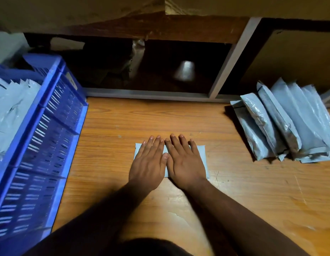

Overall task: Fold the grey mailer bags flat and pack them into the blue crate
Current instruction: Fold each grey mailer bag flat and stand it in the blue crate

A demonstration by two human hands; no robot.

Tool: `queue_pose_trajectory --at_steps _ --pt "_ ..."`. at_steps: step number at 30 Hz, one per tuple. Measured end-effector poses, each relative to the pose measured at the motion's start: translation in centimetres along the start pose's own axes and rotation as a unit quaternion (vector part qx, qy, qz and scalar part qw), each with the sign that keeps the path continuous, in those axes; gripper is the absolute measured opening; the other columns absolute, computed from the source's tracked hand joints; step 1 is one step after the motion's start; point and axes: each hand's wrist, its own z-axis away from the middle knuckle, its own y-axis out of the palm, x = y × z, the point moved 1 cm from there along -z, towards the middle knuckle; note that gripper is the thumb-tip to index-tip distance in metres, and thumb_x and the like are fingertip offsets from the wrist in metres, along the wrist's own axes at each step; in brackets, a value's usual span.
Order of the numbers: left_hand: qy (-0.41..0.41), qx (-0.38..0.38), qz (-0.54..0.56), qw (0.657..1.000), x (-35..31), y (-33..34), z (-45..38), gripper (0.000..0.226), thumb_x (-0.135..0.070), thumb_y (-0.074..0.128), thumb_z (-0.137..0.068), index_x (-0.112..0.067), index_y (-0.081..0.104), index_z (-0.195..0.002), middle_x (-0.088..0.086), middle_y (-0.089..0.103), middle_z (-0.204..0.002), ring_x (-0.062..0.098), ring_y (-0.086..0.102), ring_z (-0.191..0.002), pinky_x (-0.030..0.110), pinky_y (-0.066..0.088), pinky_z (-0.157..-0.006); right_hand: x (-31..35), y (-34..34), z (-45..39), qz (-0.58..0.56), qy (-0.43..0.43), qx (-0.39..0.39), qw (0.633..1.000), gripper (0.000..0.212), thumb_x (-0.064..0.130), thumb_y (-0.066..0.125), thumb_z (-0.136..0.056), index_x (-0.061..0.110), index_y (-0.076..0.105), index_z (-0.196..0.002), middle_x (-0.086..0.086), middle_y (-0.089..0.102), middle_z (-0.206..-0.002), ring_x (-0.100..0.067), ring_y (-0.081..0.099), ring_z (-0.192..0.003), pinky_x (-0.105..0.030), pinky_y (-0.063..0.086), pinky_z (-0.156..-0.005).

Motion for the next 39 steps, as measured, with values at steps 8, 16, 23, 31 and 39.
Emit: queue_pose_trajectory --at_steps 8,16,23,31,39 --pt "-0.006 -0.01 -0.012 1.0 0.0 0.8 -0.3 0.058 -0.036 0.016 -0.111 -0.007 0.046 -0.152 0.008 0.04 -0.161 0.026 0.028 -0.154 0.046 0.025 -0.124 0.0 0.3 -0.2 0.02 -0.009 -0.004 1.0 0.056 0.037 0.031 -0.106 0.017 0.039 -0.158 -0.008 0.031 -0.167 -0.035 0.022 -0.156 -0.056 0.015 -0.125" --pt "-0.01 0.015 0.014 1.0 -0.3 -0.2 -0.2 0.064 -0.042 0.01 -0.111 -0.008 0.045 -0.153 0.009 0.04 -0.161 0.024 0.03 -0.153 0.045 0.023 -0.126 -0.3 0.0 -0.2 -0.017 -0.006 0.032 0.999 0.058 0.042 0.021 -0.108 0.021 0.034 -0.161 -0.004 0.025 -0.17 -0.031 0.018 -0.157 -0.053 0.015 -0.126" --pt "-0.041 0.028 0.055 0.997 1.3 -1.6 -0.6 0.071 -0.062 0.025 -0.101 -0.017 0.05 -0.151 -0.001 0.042 -0.16 0.014 0.028 -0.153 0.034 0.015 -0.127 -2.5 -1.6 0.9 -0.056 0.028 -0.014 0.998 0.058 0.045 0.024 -0.108 0.02 0.04 -0.157 -0.002 0.033 -0.167 -0.025 0.022 -0.156 -0.053 0.02 -0.125" --pt "-0.049 0.051 -0.015 0.997 1.4 0.1 -0.2 0.07 -0.057 0.018 -0.106 -0.015 0.025 -0.162 0.001 0.018 -0.17 0.015 0.009 -0.158 0.036 0.007 -0.129 -3.1 -0.2 1.2 -0.014 0.069 -0.005 0.998 0.062 0.052 0.018 -0.108 0.024 0.028 -0.162 -0.001 0.018 -0.172 -0.026 0.01 -0.159 -0.053 0.01 -0.127" --pt "-0.075 0.095 0.116 0.986 1.7 -1.9 -0.5 0.084 -0.074 0.007 -0.094 -0.027 0.018 -0.163 -0.011 0.009 -0.17 0.006 0.002 -0.157 0.034 0.005 -0.129 -4.0 -2.5 0.8 -0.142 0.067 0.054 0.986 0.075 0.064 0.006 -0.102 0.025 0.019 -0.164 0.003 0.011 -0.173 -0.02 0.003 -0.159 -0.049 -0.001 -0.128"
